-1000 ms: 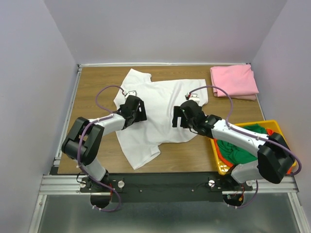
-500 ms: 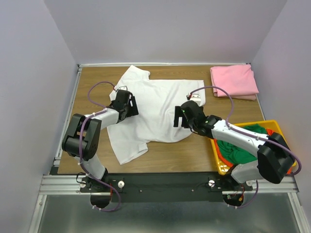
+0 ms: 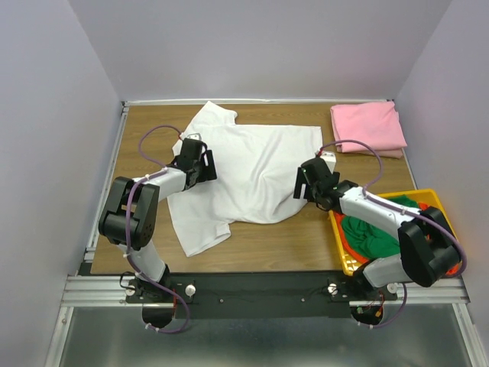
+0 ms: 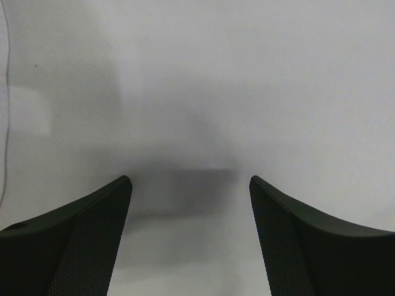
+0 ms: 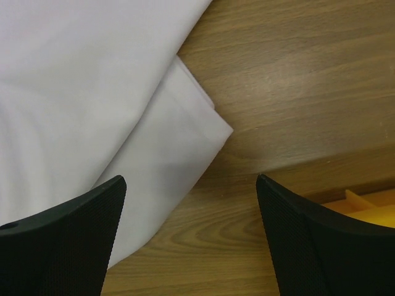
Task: Fold and stack the t-shirts
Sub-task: Flatten the tshirt out
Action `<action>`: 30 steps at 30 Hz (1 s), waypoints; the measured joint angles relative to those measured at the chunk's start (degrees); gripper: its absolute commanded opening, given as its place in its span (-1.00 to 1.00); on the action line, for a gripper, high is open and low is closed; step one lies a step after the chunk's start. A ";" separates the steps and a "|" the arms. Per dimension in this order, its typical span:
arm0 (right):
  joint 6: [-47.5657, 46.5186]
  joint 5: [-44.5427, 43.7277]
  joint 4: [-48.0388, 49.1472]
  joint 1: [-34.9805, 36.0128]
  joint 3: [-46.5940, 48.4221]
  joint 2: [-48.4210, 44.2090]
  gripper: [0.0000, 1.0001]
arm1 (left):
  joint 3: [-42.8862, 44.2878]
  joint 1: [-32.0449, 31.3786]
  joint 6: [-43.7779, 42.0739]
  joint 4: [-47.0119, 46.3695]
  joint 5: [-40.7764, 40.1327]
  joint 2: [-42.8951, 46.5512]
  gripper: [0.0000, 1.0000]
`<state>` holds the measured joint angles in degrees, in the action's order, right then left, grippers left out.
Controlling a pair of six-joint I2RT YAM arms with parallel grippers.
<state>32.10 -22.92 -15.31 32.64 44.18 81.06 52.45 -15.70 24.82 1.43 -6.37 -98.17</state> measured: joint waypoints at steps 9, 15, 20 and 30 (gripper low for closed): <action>-1.75 -0.24 1.73 -2.91 0.04 3.63 0.54 | 2.64 0.22 -0.72 1.27 1.07 -1.29 0.70; -1.95 0.11 4.57 -3.37 0.68 8.59 0.18 | 2.73 0.26 -1.09 1.29 1.49 -1.29 0.71; -1.22 1.27 4.70 -3.54 0.74 9.44 -0.66 | 2.73 0.42 -1.25 1.27 1.95 -1.29 0.71; -0.48 1.86 -3.54 -3.63 1.03 -4.22 -0.43 | 4.24 2.01 -1.53 1.25 2.58 -1.55 0.71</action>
<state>31.62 -21.06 -18.85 29.02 45.21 76.84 56.69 -13.69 23.29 2.68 -3.79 -99.72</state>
